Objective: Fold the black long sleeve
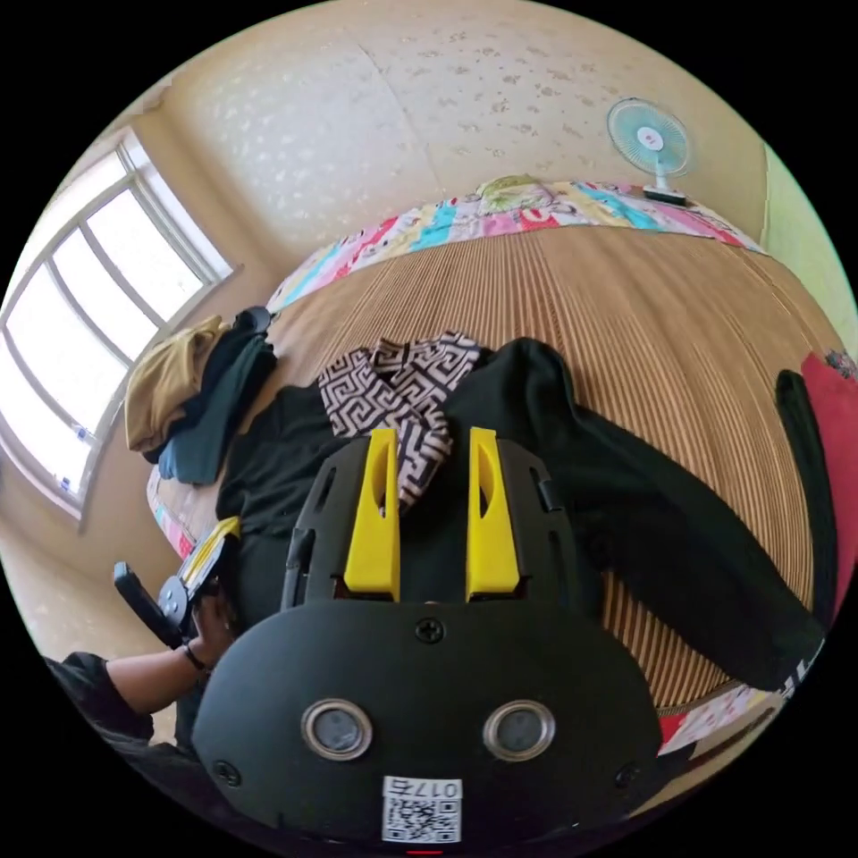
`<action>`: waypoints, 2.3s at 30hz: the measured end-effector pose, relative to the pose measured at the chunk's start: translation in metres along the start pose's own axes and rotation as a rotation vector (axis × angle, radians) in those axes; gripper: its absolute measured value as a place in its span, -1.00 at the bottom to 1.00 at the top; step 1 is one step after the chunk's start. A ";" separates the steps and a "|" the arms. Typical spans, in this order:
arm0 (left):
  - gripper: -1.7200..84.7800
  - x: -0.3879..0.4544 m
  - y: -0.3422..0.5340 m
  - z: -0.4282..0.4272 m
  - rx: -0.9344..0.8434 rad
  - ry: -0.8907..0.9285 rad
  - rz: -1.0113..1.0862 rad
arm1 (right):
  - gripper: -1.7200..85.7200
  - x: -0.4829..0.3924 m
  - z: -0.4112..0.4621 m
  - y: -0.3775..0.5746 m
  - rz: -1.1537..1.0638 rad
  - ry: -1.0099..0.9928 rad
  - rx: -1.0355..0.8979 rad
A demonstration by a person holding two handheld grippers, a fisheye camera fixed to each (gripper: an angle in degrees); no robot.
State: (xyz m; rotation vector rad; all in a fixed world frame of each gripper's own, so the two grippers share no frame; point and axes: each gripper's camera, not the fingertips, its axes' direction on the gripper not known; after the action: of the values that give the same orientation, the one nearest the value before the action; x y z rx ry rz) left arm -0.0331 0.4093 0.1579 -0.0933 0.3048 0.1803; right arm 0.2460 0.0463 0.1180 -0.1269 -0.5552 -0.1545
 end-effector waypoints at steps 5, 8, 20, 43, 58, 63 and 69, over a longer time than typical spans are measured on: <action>-0.98 -0.003 0.001 -0.002 0.001 0.017 -0.008 | -0.90 -0.011 -0.009 -0.008 -0.056 -0.118 -0.016; -0.98 -0.003 0.000 -0.003 0.004 0.012 -0.007 | -0.90 -0.017 -0.047 -0.026 -0.079 -0.162 0.109; -0.93 -0.012 -0.002 -0.005 0.022 0.065 -0.043 | -0.92 0.092 -0.057 0.024 0.141 -0.288 0.215; -0.66 0.003 -0.067 -0.027 0.130 0.159 -0.050 | -0.91 0.076 -0.069 0.029 0.210 -0.001 0.126; -0.88 0.003 -0.102 0.060 -0.183 0.052 -0.047 | -0.80 0.088 -0.087 -0.007 0.262 -0.120 0.178; -0.89 -0.043 -0.114 0.031 -0.169 0.163 -0.276 | -0.80 0.084 -0.058 -0.041 0.145 -0.036 0.140; -0.79 -0.060 -0.122 0.032 -0.255 0.265 -0.319 | -0.90 0.123 -0.035 -0.058 0.295 -0.097 0.012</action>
State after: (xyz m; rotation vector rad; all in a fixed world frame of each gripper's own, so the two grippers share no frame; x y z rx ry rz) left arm -0.0570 0.2836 0.2141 -0.4177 0.5249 -0.1127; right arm 0.3564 -0.0294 0.1588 -0.2036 -0.6271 0.1431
